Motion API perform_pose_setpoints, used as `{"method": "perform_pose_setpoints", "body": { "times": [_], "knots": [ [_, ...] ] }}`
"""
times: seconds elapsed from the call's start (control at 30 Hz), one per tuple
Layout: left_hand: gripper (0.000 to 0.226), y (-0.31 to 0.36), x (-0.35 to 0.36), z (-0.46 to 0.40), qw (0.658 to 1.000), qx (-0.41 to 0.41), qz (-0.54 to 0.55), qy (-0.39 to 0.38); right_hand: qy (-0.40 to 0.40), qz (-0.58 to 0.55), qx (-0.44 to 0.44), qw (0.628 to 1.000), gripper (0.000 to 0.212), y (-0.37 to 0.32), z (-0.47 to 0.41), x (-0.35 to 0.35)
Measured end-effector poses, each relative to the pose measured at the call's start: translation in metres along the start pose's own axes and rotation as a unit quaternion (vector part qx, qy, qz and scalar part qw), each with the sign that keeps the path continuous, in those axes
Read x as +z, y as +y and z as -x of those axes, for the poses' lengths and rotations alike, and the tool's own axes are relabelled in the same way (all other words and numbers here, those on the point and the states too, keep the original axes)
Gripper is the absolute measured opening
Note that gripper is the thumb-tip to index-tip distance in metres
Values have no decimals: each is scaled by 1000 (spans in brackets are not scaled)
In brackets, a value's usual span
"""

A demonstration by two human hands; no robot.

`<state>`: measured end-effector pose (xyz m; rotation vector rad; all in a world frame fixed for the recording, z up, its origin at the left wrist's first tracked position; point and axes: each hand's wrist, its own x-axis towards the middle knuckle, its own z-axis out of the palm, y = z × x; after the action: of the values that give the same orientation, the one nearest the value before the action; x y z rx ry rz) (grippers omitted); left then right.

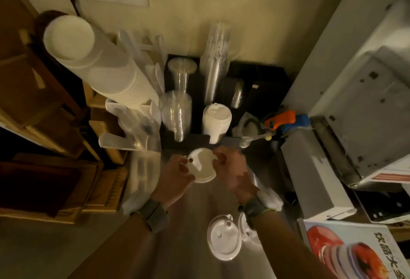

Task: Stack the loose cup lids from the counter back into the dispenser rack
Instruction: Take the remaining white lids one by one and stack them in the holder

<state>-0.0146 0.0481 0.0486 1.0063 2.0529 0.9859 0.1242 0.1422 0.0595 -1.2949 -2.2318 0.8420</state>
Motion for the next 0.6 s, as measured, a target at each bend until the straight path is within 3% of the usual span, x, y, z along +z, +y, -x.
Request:
{"method": "perform_pose_setpoints", "body": {
  "times": [0.17,0.27,0.37,0.4,0.47,0.6],
  "knots": [
    [47,59,-5,-35,999,38,30,26,68,2,-14,998,30,-18,-56,-38],
    [52,81,-2,-53,992,107,51,48,87,-12,-19,996,34,-19,-73,-47],
    [65,84,1,-61,990,131,19,52,95,-35,-3,995,35,-21,-69,-46],
    [70,90,25,-121,992,110,6,60,81,-42,17,996,38,7,-127,-41],
    [77,90,31,-138,992,105,-26,71,67,-48,29,996,41,17,-141,-38],
    [87,83,46,-154,986,110,-96,80,71,-71,48,994,25,37,-150,-31]
  ]
}}
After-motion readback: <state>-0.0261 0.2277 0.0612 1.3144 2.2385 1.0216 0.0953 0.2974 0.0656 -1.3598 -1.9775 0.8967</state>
